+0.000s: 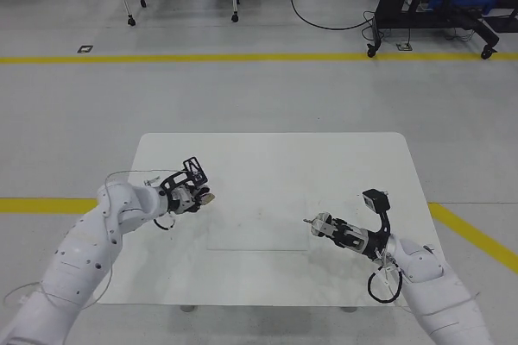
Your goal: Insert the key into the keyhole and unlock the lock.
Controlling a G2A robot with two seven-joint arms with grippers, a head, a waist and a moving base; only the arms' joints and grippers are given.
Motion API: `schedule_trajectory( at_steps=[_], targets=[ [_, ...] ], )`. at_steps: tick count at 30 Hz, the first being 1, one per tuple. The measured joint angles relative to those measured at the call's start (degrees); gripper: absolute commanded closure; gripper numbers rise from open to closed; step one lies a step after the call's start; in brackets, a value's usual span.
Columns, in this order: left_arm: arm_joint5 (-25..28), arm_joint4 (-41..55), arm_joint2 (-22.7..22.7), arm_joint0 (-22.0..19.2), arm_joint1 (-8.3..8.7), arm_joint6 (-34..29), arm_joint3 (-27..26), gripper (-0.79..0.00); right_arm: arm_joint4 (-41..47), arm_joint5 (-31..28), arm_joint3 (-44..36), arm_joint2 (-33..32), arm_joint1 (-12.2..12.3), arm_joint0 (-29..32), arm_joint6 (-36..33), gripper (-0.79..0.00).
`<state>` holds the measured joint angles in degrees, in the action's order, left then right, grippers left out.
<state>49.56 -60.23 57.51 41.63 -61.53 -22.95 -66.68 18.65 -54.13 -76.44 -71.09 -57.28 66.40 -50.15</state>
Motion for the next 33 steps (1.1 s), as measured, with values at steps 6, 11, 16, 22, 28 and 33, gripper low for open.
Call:
schedule_trajectory(
  at_steps=[6, 11, 16, 22, 28, 33],
  targets=[
    [8.5, 21.3, 0.1, 3.7, 2.68, -2.8, -7.9, 0.000, 0.0, 0.0, 0.0, 0.0, 0.0, 0.0, 0.0, 0.000],
    [6.9, 30.1, 0.1, 3.8, 3.86, -5.9, -9.7, 0.000, 0.0, 0.0, 0.0, 0.0, 0.0, 0.0, 0.0, 0.000],
    [3.3, 30.7, -0.5, 3.1, 3.65, -7.2, -10.2, 0.000, 0.0, 0.0, 0.0, 0.0, 0.0, 0.0, 0.0, 0.000],
    [2.8, 30.0, 0.1, 4.6, 3.67, -4.7, -11.1, 0.000, -1.3, 1.5, -1.4, 0.3, -0.1, 0.5, 1.3, 0.000],
    [3.6, 51.9, -1.7, 4.6, 2.70, -2.5, -7.4, 0.000, -6.5, 4.3, -4.3, 2.6, -0.6, 0.5, 3.3, 0.000],
    [-1.1, 76.2, -7.6, -0.7, 0.27, -8.9, -2.4, 0.000, -10.2, 5.9, -5.2, 5.7, -1.3, -0.7, 4.9, 0.000]
  ],
)
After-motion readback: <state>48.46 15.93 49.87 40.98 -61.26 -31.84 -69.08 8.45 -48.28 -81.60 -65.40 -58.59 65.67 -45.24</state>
